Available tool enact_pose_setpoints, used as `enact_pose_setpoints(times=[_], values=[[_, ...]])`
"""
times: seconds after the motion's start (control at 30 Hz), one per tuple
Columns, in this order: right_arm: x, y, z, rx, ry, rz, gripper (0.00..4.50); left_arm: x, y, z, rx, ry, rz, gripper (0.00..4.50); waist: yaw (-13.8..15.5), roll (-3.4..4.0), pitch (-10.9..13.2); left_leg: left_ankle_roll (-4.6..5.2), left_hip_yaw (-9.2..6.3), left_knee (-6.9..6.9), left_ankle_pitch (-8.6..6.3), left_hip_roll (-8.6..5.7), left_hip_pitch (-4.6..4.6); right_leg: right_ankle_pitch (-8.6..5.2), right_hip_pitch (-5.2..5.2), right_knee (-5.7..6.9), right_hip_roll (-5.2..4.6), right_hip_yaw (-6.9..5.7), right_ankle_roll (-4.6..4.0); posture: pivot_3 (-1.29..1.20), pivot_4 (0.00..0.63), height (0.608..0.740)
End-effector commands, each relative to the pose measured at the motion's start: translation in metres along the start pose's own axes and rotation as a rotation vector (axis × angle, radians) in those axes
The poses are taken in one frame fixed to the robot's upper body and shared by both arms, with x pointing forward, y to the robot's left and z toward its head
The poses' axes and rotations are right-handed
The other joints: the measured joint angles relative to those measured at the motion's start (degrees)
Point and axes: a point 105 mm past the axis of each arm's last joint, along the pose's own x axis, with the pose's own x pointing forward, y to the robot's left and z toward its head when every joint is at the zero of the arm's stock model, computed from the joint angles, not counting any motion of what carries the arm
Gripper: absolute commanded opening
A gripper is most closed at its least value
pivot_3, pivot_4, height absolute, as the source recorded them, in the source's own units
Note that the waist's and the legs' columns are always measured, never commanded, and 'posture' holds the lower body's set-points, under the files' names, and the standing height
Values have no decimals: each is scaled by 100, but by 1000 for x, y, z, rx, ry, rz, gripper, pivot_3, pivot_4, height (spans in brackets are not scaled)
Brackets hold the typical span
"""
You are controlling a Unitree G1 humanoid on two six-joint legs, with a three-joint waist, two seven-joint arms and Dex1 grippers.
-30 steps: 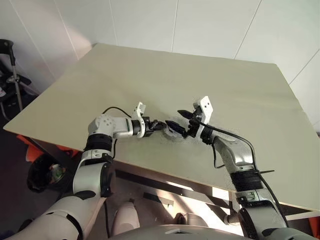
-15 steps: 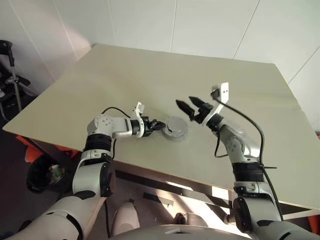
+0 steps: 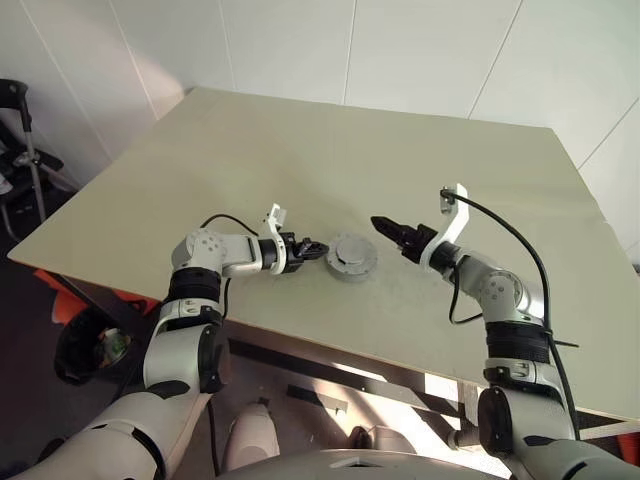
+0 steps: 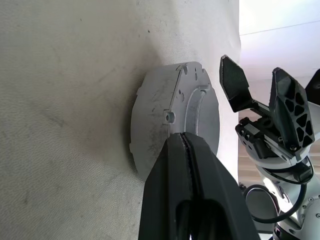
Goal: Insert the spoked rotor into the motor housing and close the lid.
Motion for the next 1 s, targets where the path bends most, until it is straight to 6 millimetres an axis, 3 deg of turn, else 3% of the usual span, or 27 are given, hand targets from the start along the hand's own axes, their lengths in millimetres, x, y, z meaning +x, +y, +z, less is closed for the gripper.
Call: enact_pose_setpoints(times=[0.03, 0.33, 0.73, 1.0], values=[[-4, 13, 4, -50, 8, 53, 4470, -3, -7, 3, 14, 2, -19, 0, 8, 0, 0, 0, 0, 0, 0, 0, 0, 0, 0, 0, 0, 0, 0, 0, 0, 740], [-8, 20, -2, -97, 27, 95, 4470, 2, -7, -3, 62, 43, -4, 0, 36, 0, 0, -1, 0, 1, 0, -2, 0, 2, 1, 0, -3, 0, 4, 0, 0, 740], [-33, -5, -19, -9, 127, 37, 4470, 2, -6, 0, 80, 30, 9, 0, 110, 0, 0, -1, 0, 10, 0, -3, 8, 3, 11, 0, -6, 2, 6, 0, 0, 740], [-26, 11, -31, 57, 157, 99, 4470, 1, -7, 2, 84, 19, 6, 0, 106, 2, -1, -2, 0, 20, 2, -2, 14, 1, 11, 18, -6, 5, 3, 0, 0, 740]])
